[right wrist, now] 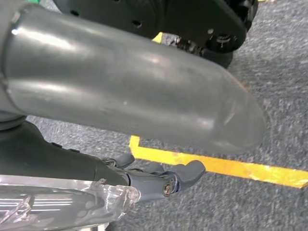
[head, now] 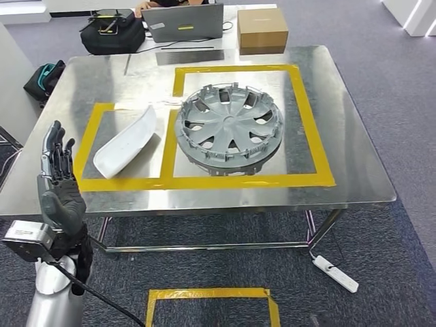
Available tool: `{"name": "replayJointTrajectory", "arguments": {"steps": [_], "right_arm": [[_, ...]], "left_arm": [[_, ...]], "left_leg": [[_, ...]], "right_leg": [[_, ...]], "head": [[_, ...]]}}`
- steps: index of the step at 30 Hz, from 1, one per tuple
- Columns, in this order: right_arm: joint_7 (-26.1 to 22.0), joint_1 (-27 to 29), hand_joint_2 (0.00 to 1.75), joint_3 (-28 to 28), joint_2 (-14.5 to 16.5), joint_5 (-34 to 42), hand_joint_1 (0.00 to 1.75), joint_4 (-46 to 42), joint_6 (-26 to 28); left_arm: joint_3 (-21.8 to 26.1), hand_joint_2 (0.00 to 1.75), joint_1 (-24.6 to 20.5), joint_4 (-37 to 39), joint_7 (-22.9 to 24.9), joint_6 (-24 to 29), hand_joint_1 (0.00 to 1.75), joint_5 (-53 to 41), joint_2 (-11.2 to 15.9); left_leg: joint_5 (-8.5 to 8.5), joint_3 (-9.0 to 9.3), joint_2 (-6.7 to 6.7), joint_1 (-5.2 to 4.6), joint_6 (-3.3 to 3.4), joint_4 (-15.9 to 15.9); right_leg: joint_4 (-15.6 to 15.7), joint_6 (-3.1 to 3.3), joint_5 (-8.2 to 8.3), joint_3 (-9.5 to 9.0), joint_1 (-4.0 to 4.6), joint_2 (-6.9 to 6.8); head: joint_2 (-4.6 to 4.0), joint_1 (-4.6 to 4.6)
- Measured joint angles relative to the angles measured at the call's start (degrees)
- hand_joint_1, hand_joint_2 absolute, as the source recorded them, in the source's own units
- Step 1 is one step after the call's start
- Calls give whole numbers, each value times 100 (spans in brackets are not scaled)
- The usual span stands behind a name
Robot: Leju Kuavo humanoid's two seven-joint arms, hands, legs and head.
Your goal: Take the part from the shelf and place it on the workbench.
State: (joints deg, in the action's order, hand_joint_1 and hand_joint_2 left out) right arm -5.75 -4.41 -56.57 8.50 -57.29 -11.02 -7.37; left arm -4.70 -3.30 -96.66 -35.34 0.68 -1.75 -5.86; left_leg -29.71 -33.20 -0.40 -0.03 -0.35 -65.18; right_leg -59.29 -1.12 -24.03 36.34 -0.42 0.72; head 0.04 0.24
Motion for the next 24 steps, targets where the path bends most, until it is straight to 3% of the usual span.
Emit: {"name": "replayJointTrajectory", "arguments": {"steps": [2, 3, 5, 6, 8, 10, 11, 12, 13, 15, 17, 18, 19, 20, 23, 24], "right_arm": [[5, -3, 0, -1, -1, -3, 0, 0, 0], [9, -3, 0, -2, -1, -8, 0, 0, 0], [18, 0, 0, -2, -6, -18, 0, 0, 0], [23, 4, 0, -2, -8, -23, 0, 0, 0], [29, 8, 0, -1, -13, -31, 0, 1, -2], [31, 7, 0, 1, -16, -35, 0, 1, 3], [31, 8, 0, 0, -20, -35, 0, 0, 7], [31, 11, 0, -1, -24, -36, 0, 0, 9], [31, 15, 0, -1, -27, -37, 0, 0, 9], [30, 15, 0, -2, -38, -42, 0, 0, 9], [26, -2, 0, -2, -44, -47, 0, 0, 9], [24, -8, 0, -2, -44, -49, 0, 0, 9], [22, -10, 0, -2, -44, -50, 0, 0, 9], [23, -6, 0, -2, -44, -51, 0, 0, 8], [24, 12, 0, -2, -43, -52, 0, 0, 7], [24, 14, 0, -3, -43, -53, 0, 0, 7]], "left_arm": [[-4, 0, -25, -1, 0, 0, 0, 0, -3], [-4, 0, -34, -1, 0, 0, 0, 0, -4], [-4, 0, -37, 1, 0, 1, 0, 1, -7], [-4, 0, -39, 1, 1, 1, 0, 1, -11], [-5, 0, -42, 2, 4, 1, 0, 1, -22], [-6, 0, -35, 4, 10, 1, 0, 0, -27], [-6, 0, -30, 7, 15, 2, 0, -1, -28], [-6, 0, -26, 11, 21, 7, 0, -4, -27], [-6, 0, -20, 16, 28, 15, 0, -10, -27], [-6, 0, -14, 21, 38, 34, 0, -28, -26], [-5, 0, -19, 22, 40, 43, 0, -43, -26], [-5, 0, -21, 22, 42, 46, 0, -48, -26], [-4, 0, -22, 22, 43, 48, 0, -53, -26], [-4, 0, -21, 22, 45, 51, 0, -58, -26], [-4, 0, -18, 22, 46, 59, 0, -66, -25], [-4, 0, -17, 22, 46, 62, 0, -66, -25]], "left_leg": [[76, 413, 2, -57, 87, 667], [65, 480, 1, -75, 101, 808], [136, 448, 3, -74, 118, 883], [193, 411, 11, -62, 142, 905], [321, 302, 29, -31, 195, 945], [417, 160, 34, -31, 219, 946], [464, 90, 36, -31, 216, 945], [509, 26, 39, -30, 208, 943], [558, -33, 41, -29, 194, 941], [639, -117, 42, -26, 152, 930], [702, -163, 39, -44, 97, 903], [732, -173, 38, -53, 69, 894], [748, -183, 38, -61, 52, 888], [746, -187, 37, -62, 80, 894], [781, -199, 34, -70, 297, 928], [823, -201, 34, -70, 317, 939]], "right_leg": [[1, -45, 84, 52, 16, -2], [9, -77, 127, 66, 14, -6], [38, -144, 206, 89, 3, -9], [10, -174, 157, 128, 2, -12], [-339, -231, -217, 277, -3, -18], [-1074, -284, -711, 478, -10, -25], [-1402, -303, -807, 539, -14, -26], [-1584, -317, -767, 532, -15, -27], [-1551, -324, -621, 419, -18, -28], [-910, -328, -369, -90, -26, -32], [-93, -296, -430, -655, -21, -23], [142, -263, -505, -788, -15, -17], [236, -221, -540, -828, -10, -12], [242, -185, -539, -797, -10, -13], [250, -113, -503, -757, -1, -17], [249, -91, -489, -748, 8, -18]], "head": [[0, 4], [0, 3], [0, 2], [0, 6], [0, 32], [0, 54], [0, 55], [0, 58], [0, 61], [0, 62], [0, 59], [0, 57], [0, 56], [0, 53], [0, 51], [0, 52]]}}
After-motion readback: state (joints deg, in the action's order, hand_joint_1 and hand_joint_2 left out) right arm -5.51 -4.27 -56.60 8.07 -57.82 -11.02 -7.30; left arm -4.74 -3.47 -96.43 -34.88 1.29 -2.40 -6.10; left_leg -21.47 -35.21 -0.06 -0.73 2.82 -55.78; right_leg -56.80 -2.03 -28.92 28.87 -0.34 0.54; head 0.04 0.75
